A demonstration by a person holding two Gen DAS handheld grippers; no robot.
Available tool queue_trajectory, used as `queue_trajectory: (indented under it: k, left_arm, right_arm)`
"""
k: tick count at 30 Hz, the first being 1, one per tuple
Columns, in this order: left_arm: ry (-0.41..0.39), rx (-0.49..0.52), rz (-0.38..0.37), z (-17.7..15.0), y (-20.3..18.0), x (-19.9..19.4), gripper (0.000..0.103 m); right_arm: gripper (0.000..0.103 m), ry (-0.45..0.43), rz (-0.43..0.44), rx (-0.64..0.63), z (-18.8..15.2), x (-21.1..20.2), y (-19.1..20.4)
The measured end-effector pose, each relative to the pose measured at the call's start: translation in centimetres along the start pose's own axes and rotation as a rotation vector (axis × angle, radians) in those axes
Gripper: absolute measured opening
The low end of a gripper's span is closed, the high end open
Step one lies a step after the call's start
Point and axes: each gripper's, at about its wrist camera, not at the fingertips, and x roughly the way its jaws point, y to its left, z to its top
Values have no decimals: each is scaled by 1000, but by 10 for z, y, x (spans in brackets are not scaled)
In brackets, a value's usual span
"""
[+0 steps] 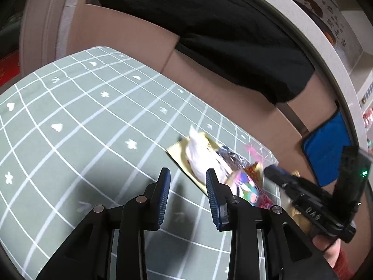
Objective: Collect trash
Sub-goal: 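Grasp the pink plastic toy package with the right tool, then grasp the white tissue with the left tool while the right tool holds the pink package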
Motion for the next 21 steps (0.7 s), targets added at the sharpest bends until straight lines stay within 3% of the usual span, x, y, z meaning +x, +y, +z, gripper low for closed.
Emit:
queue_trajectory:
  k: [6,10,15,19,21]
  left_arm:
    - [2,1,37,5,-25,22,33]
    - [30,12,116,13,-37,49,34]
    - [97,-46,172,11,-35,75,34]
    - [85,-40,182,9,-38,75,33]
    - [80,-24,173,8,-40,70,26]
  right_arm:
    - [17,-80,-20,37,-1,-26,-18]
    - [17,-105,-15,76,-7,-33,-32]
    - [17,-105,5,132,-19,-40,-49]
    - [17,-85,25,156,-34,-41,-57]
    - [17,-77,27,154,-41,-41,-56]
